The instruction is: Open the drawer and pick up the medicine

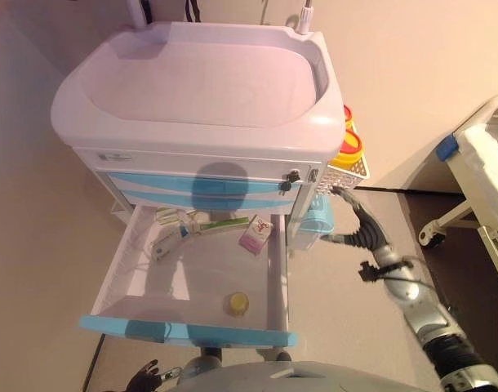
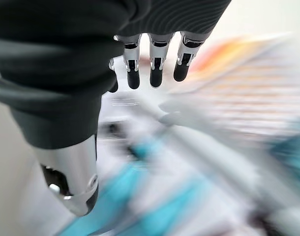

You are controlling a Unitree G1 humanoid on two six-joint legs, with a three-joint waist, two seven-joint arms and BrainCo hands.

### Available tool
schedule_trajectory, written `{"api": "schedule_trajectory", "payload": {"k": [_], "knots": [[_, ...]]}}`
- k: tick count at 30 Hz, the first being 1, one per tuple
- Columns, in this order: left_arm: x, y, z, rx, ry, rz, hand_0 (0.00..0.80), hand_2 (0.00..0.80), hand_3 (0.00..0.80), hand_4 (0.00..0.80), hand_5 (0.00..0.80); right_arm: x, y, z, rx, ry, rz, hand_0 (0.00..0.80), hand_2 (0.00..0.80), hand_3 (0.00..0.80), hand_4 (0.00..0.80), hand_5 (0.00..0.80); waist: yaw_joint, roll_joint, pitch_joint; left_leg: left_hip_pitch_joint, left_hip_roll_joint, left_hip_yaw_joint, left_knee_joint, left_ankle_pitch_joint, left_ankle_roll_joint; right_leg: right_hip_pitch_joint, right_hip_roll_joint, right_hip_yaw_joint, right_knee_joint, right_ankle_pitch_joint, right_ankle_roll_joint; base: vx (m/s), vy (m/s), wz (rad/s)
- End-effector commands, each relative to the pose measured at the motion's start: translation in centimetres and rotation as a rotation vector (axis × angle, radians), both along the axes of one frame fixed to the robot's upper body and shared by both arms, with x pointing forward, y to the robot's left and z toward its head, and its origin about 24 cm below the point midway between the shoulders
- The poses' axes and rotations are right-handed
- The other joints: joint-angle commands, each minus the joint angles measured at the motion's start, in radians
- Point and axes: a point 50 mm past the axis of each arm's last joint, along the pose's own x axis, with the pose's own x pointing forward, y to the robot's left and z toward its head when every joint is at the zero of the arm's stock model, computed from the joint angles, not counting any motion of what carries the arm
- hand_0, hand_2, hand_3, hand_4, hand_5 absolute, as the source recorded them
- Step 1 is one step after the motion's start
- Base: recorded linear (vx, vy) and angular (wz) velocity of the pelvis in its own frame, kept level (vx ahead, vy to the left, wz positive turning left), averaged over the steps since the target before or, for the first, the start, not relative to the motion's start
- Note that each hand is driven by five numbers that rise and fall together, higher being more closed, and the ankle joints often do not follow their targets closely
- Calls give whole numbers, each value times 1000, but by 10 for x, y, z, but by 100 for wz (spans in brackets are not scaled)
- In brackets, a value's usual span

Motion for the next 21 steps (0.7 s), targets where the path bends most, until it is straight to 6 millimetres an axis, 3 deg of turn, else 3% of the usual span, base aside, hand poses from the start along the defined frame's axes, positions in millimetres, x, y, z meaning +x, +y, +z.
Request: {"api": "schedule_trajectory", "payload": {"k": [1,3,4,6,9,13,21], "knots": [[14,3,2,37,-27,-58,0,0,0,0,0,-1,39,42,-40,-153,315,0,0,0,0,0,39,-30,0,26,-79,-15,8,-138,36,-63,6,-31,38,15,32,-20,-24,4],[18,1,2,40,-31,-75,0,0,0,0,0,0,61,51,-104,-163,428,0,0,0,0,0,61,-30,-5,22,-81,-30,7,-135,33,-57,4,-42,30,14,30,-17,-20,8],[18,1,2,40,-31,-74,0,0,0,0,0,0,61,51,-104,-163,428,0,0,0,0,0,60,-30,-5,22,-81,-30,7,-135,33,-56,4,-42,30,14,30,-6,-10,14],[21,0,2,39,-36,-90,0,0,0,0,0,3,80,49,-187,-157,509,0,0,0,0,0,83,-28,-9,20,-82,-44,7,-132,30,-50,2,-54,25,12,27,-2,-6,18],[27,-2,3,36,-60,-110,0,0,0,0,0,11,101,24,-364,-126,563,0,0,0,0,0,121,-26,-16,14,-83,-70,6,-127,26,-41,-2,-80,21,8,23,-2,-11,19],[35,-2,4,55,-67,-161,0,0,0,0,0,20,105,-7,-513,-87,540,0,0,0,0,0,146,-28,-16,10,-86,-93,7,-126,26,-35,-5,-103,23,3,21,-1,-23,25],[45,4,8,78,-65,-220,0,0,0,0,0,27,90,-68,-802,-9,493,0,0,0,0,0,186,-36,-16,6,-93,-127,2,-123,25,-26,-8,-135,21,3,26,0,-24,14]]}}
